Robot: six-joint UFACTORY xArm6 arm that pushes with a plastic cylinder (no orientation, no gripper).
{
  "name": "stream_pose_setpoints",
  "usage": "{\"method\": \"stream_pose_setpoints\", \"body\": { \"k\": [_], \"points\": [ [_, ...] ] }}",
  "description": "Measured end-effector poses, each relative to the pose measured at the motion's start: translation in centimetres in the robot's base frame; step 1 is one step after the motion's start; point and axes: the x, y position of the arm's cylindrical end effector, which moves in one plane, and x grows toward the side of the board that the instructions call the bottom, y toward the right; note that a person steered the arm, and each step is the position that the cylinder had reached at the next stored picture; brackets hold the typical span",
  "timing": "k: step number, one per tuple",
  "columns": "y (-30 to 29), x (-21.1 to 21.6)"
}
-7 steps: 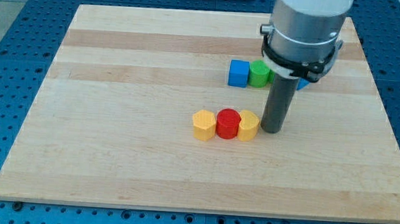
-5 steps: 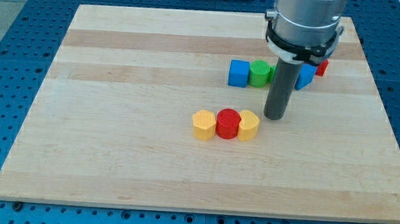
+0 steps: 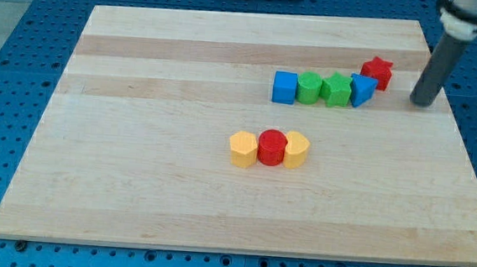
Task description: Move the red star to the right of the yellow heart
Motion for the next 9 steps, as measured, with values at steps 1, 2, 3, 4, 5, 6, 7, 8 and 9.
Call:
{"method": "stream_pose_setpoints", "body": {
  "k": [1, 2, 3, 4, 5, 6, 7, 8, 9],
  "points": [
    [2.5, -5.3],
    [0.2, -8.3],
    [-5.6, -8.9],
    [-9.6, -8.9],
    [-9.7, -7.9],
    [-8.0, -6.5],
    [-7.9, -6.1],
    [-7.9, -6.1],
    [-7.7, -6.1]
  ]
}}
